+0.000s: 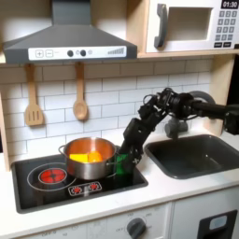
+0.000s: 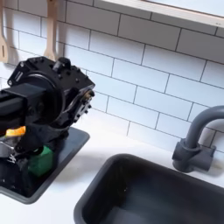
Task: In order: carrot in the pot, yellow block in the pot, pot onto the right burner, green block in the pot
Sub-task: 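Put the green block in the pot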
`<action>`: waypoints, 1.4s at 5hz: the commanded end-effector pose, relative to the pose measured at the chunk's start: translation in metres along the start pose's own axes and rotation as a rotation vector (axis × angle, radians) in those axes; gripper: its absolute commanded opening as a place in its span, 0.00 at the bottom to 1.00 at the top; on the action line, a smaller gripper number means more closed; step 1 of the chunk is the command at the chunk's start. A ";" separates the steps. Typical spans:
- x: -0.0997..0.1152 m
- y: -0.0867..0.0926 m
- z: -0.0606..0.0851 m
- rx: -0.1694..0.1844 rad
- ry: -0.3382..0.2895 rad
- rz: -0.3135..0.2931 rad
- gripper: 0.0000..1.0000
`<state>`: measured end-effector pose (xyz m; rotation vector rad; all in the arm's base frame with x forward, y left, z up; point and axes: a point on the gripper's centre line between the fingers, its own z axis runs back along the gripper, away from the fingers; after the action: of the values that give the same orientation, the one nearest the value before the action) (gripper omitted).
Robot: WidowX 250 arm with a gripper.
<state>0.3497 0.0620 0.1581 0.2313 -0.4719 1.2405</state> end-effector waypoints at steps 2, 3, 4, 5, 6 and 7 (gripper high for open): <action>-0.011 0.005 -0.008 0.010 0.022 -0.007 1.00; -0.011 0.009 -0.013 0.020 0.022 -0.014 1.00; -0.009 0.006 -0.012 0.008 0.014 -0.011 0.00; -0.005 0.006 -0.012 0.003 0.015 -0.009 0.00; -0.002 0.002 -0.010 -0.005 0.018 -0.009 0.00; 0.005 0.000 -0.013 0.000 0.021 0.003 0.00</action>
<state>0.3543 0.0719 0.1546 0.2064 -0.4723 1.2432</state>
